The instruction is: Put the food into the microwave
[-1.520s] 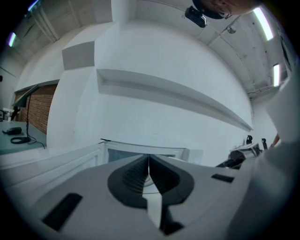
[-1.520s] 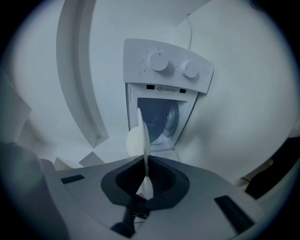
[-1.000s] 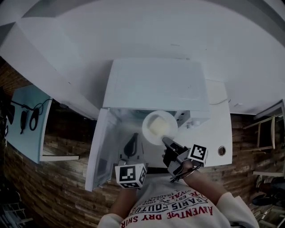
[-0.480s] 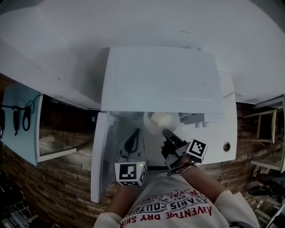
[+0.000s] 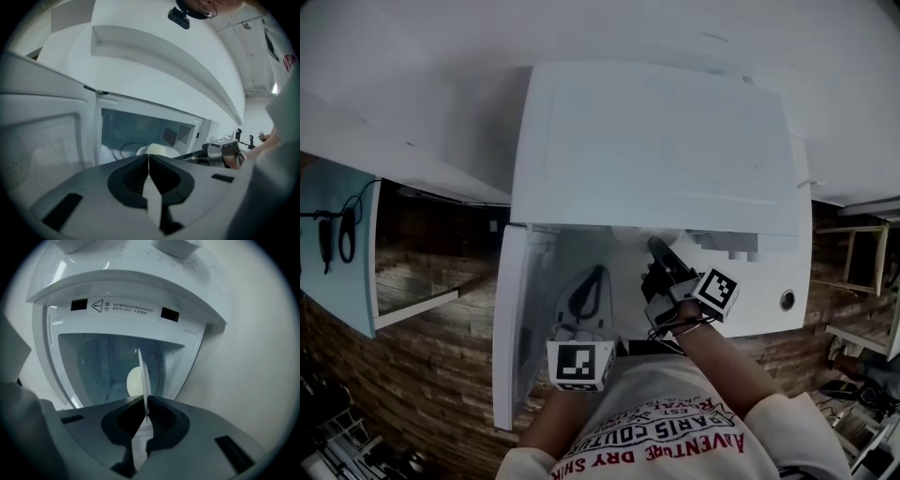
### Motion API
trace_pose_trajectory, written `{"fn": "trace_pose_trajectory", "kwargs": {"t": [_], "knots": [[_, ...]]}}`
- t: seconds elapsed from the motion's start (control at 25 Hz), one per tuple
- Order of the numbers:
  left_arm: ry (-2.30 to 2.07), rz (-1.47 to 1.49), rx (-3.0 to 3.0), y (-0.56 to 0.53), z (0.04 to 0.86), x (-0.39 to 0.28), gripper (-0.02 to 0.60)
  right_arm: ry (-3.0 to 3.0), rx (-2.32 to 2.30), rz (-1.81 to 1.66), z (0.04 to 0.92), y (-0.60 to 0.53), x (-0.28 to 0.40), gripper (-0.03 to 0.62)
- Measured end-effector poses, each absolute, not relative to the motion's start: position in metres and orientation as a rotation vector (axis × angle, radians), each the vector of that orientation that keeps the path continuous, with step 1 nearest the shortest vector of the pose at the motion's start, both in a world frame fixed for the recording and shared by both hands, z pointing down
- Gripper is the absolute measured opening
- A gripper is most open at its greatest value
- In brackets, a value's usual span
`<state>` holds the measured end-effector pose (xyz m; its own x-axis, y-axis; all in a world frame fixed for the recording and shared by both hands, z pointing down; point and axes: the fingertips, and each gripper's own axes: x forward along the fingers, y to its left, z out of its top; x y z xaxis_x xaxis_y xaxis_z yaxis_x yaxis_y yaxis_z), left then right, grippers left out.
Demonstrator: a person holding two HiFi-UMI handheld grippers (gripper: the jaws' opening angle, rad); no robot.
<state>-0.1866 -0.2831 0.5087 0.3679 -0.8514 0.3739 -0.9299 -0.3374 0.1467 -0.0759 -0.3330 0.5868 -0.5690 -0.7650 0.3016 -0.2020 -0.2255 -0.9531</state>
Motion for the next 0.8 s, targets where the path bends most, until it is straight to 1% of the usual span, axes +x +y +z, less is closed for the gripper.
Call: {"fn": "trace_pose_trajectory", "kwargs": {"t": [0.44, 0.8], "knots": [[-1.518, 0.335, 2.28, -0.275, 0.52, -0.18, 0.008, 1.552, -1.173, -1.822, 0.601, -0.363, -0.078, 0.025], [-1.507, 0.362, 2.301, -0.274, 0.526, -0.188, 0.008, 1.511, -1.236, -1.816, 0.606, -0.373, -0.085, 0.025]]}}
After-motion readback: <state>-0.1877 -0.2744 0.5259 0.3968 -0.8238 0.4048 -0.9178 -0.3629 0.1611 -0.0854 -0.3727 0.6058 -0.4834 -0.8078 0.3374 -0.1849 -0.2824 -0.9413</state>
